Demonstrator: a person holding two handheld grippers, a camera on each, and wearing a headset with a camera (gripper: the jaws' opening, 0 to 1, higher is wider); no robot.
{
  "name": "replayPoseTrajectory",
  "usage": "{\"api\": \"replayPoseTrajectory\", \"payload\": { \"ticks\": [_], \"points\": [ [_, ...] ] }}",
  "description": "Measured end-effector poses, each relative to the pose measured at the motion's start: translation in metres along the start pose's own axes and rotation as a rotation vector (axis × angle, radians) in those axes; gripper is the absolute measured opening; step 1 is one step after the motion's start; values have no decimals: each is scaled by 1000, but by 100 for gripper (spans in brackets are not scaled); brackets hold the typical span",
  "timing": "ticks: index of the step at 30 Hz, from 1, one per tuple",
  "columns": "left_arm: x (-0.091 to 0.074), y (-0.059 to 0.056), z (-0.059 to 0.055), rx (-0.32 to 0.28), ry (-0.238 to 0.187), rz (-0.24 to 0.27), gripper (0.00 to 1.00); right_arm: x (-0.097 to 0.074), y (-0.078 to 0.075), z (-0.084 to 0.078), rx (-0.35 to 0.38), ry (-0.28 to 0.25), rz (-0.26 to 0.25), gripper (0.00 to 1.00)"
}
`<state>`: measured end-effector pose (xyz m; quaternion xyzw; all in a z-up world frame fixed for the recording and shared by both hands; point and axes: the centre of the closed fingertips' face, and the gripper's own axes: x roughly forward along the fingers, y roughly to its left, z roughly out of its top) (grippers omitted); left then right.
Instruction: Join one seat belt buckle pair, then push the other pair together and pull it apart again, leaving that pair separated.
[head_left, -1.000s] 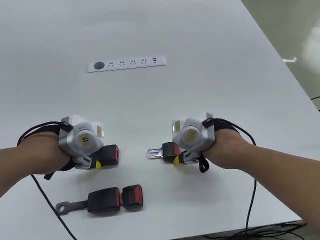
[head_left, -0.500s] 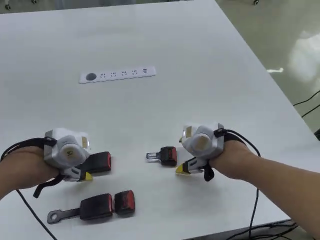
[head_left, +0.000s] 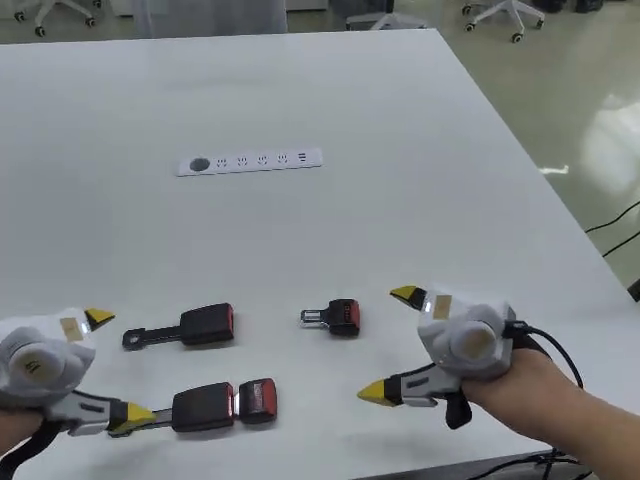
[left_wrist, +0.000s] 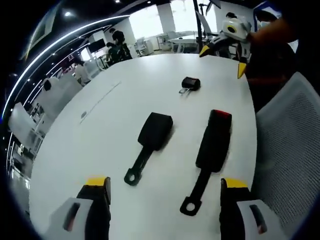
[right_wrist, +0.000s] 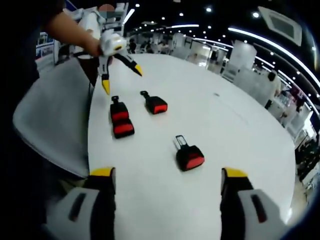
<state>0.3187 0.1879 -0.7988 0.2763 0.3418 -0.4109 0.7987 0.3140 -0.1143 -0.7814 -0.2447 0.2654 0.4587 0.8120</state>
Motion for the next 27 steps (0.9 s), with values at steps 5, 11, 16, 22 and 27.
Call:
{"api": "replayPoseTrajectory", "payload": {
  "ticks": [5,11,16,22,27],
  "points": [
    [-26,-5,-15,-86,-45,82,100,-18,4,1,22,-47,-49,100],
    [-44,-19,-29,-173,-76,100,100,-34,9,-6,68,-55,-81,100],
    [-47,-19,-34,-189,-81,132,100,-36,12,-4,93,-64,-85,100],
    [-47,-22,-33,-187,-79,128,100,-31,15,-2,102,-62,-76,100],
    [-52,-12,-35,-195,-89,162,100,-31,17,0,92,-64,-83,100]
  ]
}}
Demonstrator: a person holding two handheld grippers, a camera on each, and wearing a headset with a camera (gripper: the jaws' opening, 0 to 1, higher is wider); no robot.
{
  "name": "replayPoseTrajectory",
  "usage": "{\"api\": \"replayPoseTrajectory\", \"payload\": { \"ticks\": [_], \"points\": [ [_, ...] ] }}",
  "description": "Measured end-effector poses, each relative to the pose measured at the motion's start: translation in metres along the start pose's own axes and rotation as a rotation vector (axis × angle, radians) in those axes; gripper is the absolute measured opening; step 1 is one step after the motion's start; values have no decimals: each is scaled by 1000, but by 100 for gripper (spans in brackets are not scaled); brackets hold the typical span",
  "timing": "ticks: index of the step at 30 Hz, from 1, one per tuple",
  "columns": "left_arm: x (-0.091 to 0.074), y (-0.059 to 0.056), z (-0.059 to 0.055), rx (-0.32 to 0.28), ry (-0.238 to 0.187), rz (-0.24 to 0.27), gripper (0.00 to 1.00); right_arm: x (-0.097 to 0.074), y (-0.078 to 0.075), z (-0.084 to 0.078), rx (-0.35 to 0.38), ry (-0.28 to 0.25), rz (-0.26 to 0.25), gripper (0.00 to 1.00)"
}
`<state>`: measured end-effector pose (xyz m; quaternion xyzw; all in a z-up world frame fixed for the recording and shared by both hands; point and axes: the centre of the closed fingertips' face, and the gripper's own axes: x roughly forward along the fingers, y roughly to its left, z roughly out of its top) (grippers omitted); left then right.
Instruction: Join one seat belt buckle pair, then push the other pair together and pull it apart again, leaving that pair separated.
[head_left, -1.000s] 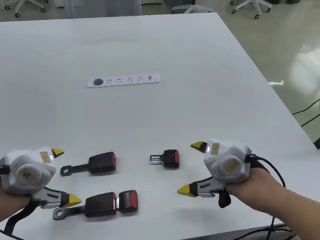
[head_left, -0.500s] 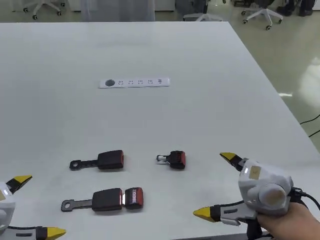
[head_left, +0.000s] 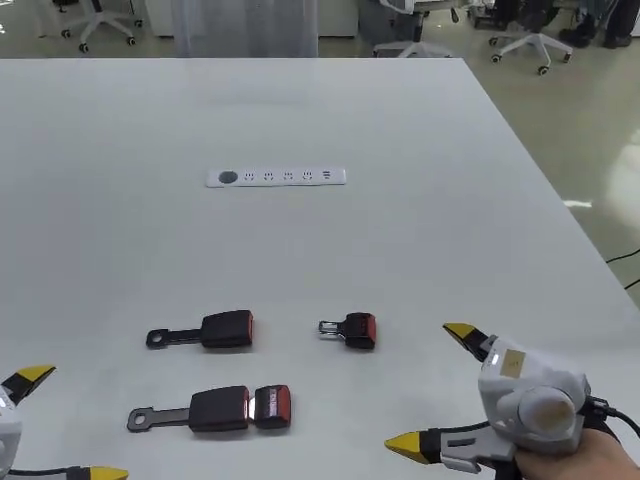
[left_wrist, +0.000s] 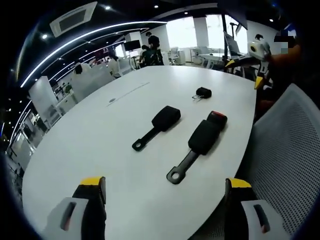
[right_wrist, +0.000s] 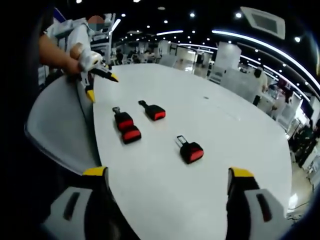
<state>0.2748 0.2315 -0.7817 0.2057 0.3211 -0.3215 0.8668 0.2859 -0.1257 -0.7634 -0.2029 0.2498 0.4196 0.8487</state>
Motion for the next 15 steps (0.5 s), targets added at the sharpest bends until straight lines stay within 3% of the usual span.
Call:
{"api": "replayPoseTrajectory", "payload": {
  "ticks": [6,10,15],
  "points": [
    [-2,0,0,16,-4,-1,100,-2,2,-4,14,2,-8,100],
    [-2,-1,1,62,-8,-21,100,-4,2,-7,39,8,-7,100],
    [-4,-1,-2,113,-2,-64,100,-9,6,2,50,-14,12,100]
  ]
}}
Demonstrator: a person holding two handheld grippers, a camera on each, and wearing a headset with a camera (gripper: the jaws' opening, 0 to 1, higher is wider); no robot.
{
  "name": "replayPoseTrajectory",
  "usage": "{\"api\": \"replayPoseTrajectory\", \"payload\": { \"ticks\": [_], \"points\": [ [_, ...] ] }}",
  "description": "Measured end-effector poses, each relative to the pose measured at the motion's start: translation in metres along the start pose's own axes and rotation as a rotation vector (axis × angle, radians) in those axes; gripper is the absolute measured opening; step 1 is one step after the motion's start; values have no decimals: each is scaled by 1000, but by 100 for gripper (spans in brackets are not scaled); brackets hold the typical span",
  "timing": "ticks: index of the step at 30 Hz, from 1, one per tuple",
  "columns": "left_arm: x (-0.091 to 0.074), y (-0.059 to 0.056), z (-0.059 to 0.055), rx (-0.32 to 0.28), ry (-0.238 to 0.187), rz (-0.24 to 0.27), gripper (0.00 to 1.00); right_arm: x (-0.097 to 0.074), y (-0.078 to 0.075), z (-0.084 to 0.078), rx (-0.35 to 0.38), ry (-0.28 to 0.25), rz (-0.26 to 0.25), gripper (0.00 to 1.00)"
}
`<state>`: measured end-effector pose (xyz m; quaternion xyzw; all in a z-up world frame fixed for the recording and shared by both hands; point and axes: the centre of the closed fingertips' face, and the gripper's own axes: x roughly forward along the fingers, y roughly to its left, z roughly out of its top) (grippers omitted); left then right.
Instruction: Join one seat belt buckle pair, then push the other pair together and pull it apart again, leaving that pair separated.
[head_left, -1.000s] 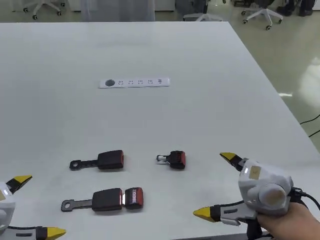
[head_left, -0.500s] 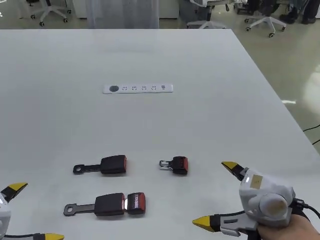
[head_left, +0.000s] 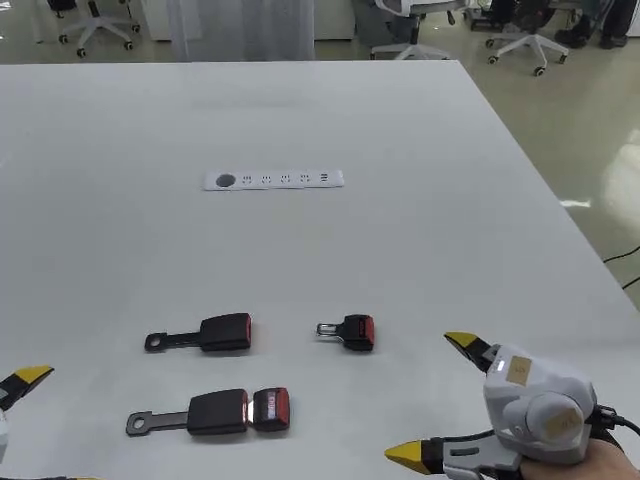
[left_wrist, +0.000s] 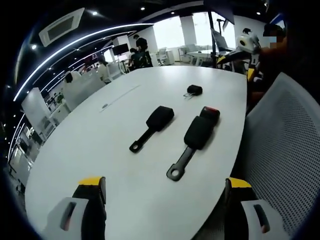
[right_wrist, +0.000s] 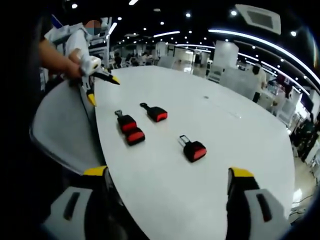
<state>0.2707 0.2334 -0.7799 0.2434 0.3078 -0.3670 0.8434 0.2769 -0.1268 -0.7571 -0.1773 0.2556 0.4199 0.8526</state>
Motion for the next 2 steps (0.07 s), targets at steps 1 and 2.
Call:
{"api": "replayPoseTrajectory", "payload": {
  "ticks": [1,2],
  "points": [
    [-1,2,0,1,0,3,100,0,-1,1,17,-3,1,100],
    [-2,3,0,1,-1,6,100,-1,-2,2,23,-5,-4,100]
  ]
}}
